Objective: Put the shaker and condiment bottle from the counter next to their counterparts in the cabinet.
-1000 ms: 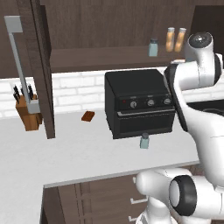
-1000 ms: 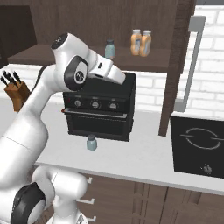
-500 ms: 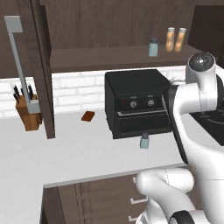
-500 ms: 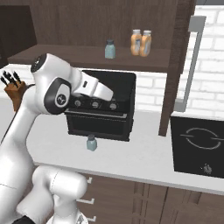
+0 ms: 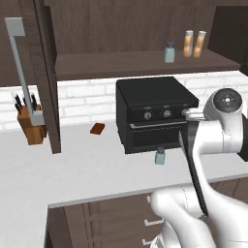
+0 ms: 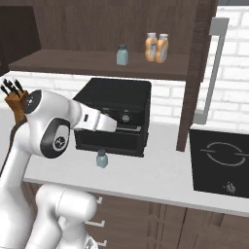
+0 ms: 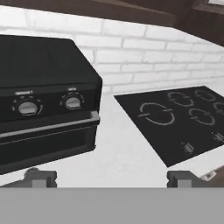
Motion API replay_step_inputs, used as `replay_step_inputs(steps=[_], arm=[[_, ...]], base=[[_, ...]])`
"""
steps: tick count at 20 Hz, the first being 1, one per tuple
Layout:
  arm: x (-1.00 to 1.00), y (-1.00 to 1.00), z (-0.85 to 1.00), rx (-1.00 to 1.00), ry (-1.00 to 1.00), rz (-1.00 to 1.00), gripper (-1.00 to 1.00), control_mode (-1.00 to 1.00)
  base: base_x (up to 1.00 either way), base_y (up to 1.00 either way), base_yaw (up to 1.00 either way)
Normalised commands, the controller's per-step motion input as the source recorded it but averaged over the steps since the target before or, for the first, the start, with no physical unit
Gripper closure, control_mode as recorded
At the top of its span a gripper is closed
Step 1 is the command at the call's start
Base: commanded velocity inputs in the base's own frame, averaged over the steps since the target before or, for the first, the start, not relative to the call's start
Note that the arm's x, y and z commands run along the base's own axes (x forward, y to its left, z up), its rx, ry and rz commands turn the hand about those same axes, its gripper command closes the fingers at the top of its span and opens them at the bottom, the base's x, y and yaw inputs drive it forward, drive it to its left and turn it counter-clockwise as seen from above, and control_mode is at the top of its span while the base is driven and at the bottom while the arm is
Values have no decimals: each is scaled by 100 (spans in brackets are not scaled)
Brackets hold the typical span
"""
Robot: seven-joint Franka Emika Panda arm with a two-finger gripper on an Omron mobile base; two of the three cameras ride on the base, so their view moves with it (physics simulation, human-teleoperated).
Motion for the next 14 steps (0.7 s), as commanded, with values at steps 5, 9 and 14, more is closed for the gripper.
replay_step_inputs(steps=[5, 9, 14], arm=[[-12, 30, -21, -1, 0, 10, -100, -100], [-19, 11, 0, 0, 2, 5, -100, -100], [-30, 0, 0, 3, 3, 3, -100, -100]], base=[[0, 0, 0], [0, 0, 0], [0, 0, 0]])
